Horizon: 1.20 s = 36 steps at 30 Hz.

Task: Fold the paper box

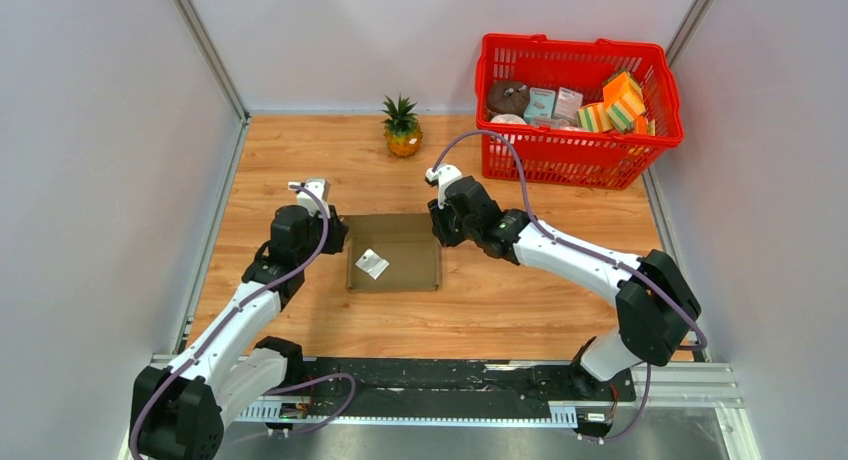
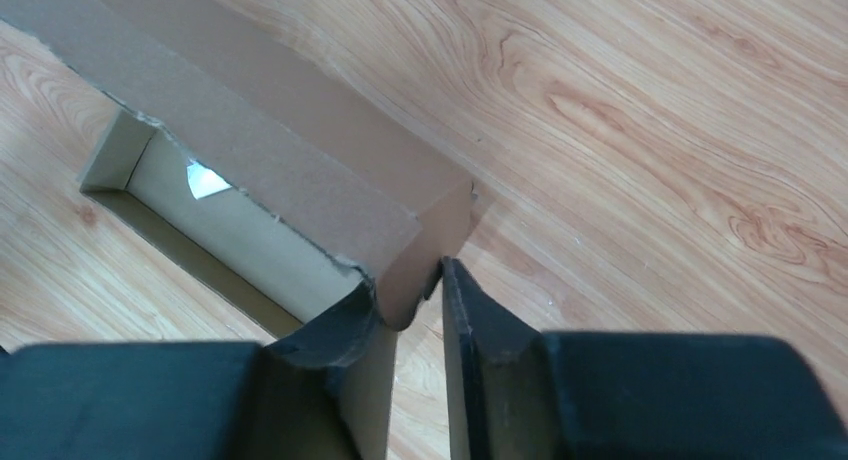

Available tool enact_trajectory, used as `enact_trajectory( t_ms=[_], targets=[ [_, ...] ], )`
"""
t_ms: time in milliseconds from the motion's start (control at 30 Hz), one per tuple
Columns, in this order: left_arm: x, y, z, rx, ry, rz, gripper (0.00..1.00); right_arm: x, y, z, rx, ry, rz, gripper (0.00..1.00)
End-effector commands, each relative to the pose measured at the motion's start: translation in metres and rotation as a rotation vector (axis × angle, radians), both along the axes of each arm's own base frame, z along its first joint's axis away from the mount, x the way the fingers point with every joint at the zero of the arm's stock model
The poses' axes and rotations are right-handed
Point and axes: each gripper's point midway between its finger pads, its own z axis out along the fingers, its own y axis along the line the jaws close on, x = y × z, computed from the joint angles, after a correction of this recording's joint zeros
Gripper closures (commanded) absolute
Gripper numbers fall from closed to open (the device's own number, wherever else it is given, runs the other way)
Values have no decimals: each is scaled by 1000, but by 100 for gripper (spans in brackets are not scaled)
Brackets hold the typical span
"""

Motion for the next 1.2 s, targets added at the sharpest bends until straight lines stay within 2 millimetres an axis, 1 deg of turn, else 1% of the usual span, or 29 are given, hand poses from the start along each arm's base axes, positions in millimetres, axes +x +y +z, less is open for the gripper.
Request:
enact_trajectory(
  t_ms=[0, 33, 67, 167, 200, 267, 300, 400, 433, 500, 533, 567, 633, 667, 733, 767, 800, 867, 900, 933, 967, 1000, 1033, 1100, 1167],
  targets=[
    [1, -8, 18, -79, -4, 4, 77, 14, 14, 27, 85, -23, -49, 86],
    [2, -9, 19, -90, 3, 7, 80, 15, 13, 28, 93, -19, -70, 94],
    [2, -10, 20, -101, 12, 11, 83, 14, 15, 29, 121, 2, -106, 100],
    [6, -16, 23, -156, 26, 25, 91, 16, 19, 35, 179, 14, -146, 100],
    [7, -20, 25, -177, 27, 28, 93, 17, 21, 36, 200, 24, -163, 100],
    [13, -24, 31, -190, 12, 34, 93, 21, 22, 36, 203, 19, -197, 100],
    [13, -29, 33, -192, 12, 25, 96, 22, 23, 37, 206, 22, -214, 100],
    [21, -34, 42, -179, -11, 38, 99, 29, 18, 38, 187, 0, -279, 100],
    [23, -38, 45, -172, -20, 36, 99, 33, 15, 39, 184, -17, -319, 100],
    [25, -42, 47, -170, -26, 33, 100, 35, 14, 39, 186, -26, -336, 100],
    [31, -42, 48, -166, -42, 50, 100, 38, 12, 41, 180, -48, -349, 100],
    [34, -42, 50, -167, -56, 52, 100, 38, 9, 37, 163, -58, -350, 100],
    [36, -42, 45, -157, -51, 64, 100, 41, 2, 38, 136, -108, -376, 100],
    [38, -44, 46, -164, -61, 63, 100, 39, -3, 34, 129, -116, -380, 100],
    [36, -45, 35, -165, -53, 65, 100, 39, -5, 34, 144, -143, -387, 100],
    [38, -47, 37, -183, -72, 66, 100, 37, -10, 26, 133, -146, -388, 100],
    [34, -46, 27, -178, -59, 71, 100, 37, -11, 32, 158, -166, -393, 100],
    [33, -48, 24, -192, -67, 73, 100, 35, -12, 31, 164, -187, -396, 100],
    [29, -46, 15, -185, -54, 77, 100, 31, -15, 27, 162, -192, -396, 100],
    [27, -46, 14, -190, -59, 79, 100, 31, -13, 31, 183, -211, -395, 100],
    [25, -45, 13, -194, -59, 81, 100, 29, -14, 29, 181, -214, -393, 100],
    [22, -45, 7, -188, -50, 81, 100, 26, -15, 26, 183, -217, -393, 100],
    [19, -44, 7, -187, -54, 83, 100, 23, -15, 26, 187, -222, -395, 100],
    [12, -41, 1, -179, -49, 82, 100, 20, -13, 26, 201, -226, -395, 100],
    [7, -40, -4, -176, -40, 82, 100, 12, -12, 19, 194, -229, -388, 100]
  ],
)
